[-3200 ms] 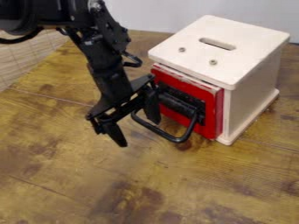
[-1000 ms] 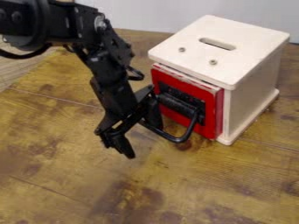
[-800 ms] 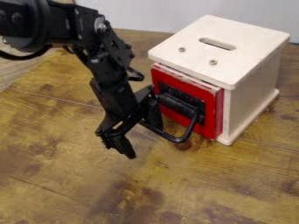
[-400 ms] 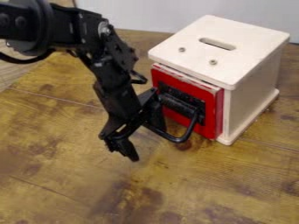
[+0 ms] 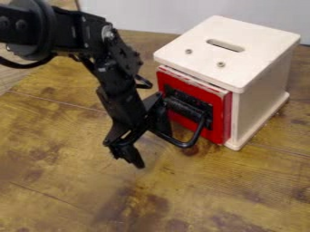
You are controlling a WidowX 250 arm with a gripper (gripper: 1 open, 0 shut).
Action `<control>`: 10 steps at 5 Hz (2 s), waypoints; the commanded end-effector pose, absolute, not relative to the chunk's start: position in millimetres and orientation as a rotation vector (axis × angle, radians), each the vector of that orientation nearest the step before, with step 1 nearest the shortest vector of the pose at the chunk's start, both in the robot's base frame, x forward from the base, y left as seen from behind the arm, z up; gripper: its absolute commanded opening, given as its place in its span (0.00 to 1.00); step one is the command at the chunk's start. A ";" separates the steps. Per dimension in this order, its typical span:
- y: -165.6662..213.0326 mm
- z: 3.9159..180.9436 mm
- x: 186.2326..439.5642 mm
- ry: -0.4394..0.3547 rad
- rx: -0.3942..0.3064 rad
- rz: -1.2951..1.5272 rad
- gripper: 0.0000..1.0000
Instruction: Open the drawer
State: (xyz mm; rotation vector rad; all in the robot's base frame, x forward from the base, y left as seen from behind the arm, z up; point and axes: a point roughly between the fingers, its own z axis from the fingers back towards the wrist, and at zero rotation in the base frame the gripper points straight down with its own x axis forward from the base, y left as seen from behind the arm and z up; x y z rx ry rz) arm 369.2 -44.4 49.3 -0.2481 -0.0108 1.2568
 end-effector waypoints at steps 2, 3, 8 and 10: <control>-50.1 65.6 374.0 -0.058 -0.289 1.248 1.00; -51.1 67.2 374.0 -0.064 -0.297 1.252 1.00; -50.9 69.6 367.1 -0.062 -0.288 1.277 0.00; -48.0 69.2 358.1 -0.072 -0.266 1.292 0.00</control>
